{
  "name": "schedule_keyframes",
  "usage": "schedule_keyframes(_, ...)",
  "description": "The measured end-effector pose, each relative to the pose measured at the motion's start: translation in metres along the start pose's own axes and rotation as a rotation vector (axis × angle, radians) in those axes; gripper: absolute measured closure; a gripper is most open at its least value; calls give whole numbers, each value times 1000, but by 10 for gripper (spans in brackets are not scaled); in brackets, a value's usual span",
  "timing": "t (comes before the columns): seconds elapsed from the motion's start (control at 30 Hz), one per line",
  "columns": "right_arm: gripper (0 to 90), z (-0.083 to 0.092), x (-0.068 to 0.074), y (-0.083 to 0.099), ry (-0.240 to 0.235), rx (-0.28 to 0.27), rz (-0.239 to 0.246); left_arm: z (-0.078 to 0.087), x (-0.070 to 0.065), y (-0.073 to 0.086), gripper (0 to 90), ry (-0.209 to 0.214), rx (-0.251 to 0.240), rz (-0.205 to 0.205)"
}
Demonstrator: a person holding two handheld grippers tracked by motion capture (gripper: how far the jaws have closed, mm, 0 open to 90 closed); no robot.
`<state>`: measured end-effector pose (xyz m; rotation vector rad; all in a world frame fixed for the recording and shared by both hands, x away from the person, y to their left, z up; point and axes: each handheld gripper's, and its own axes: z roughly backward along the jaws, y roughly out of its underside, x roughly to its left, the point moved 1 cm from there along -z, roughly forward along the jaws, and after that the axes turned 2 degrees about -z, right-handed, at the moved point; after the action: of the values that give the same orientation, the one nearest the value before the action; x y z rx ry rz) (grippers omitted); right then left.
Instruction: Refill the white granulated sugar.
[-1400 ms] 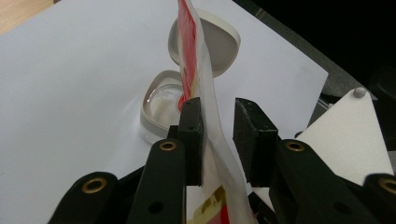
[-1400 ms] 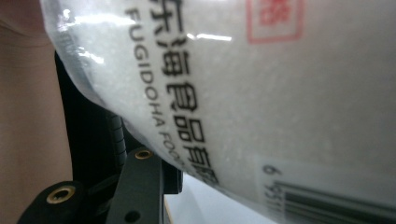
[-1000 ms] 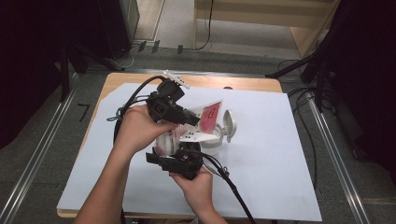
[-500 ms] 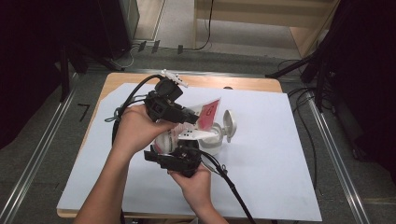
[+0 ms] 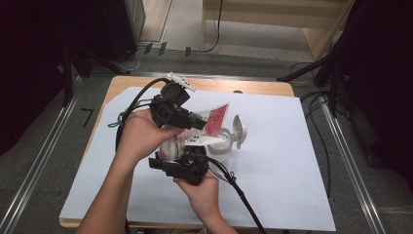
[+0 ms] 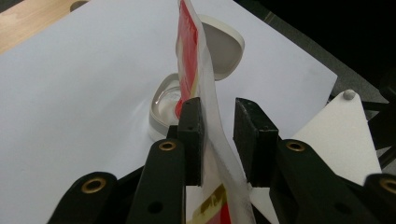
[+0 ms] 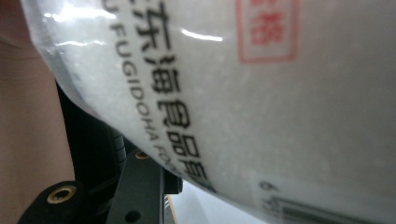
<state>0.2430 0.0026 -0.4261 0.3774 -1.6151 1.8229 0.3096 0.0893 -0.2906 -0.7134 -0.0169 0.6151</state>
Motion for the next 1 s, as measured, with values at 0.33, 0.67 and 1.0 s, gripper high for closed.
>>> schedule_keyframes(0.33, 616, 1, -1, 1, 4, 7, -4, -2, -1, 0, 737, 2, 4, -6)
schedule_keyframes(0.67, 615, 2, -1, 2, 3, 4, -8, -4, -1, 0, 736, 7, 12, -7)
schedule_keyframes(1.0, 615, 3, -1, 3, 9, 1, -10, -5, -2, -1, 736, 10, 12, -9)
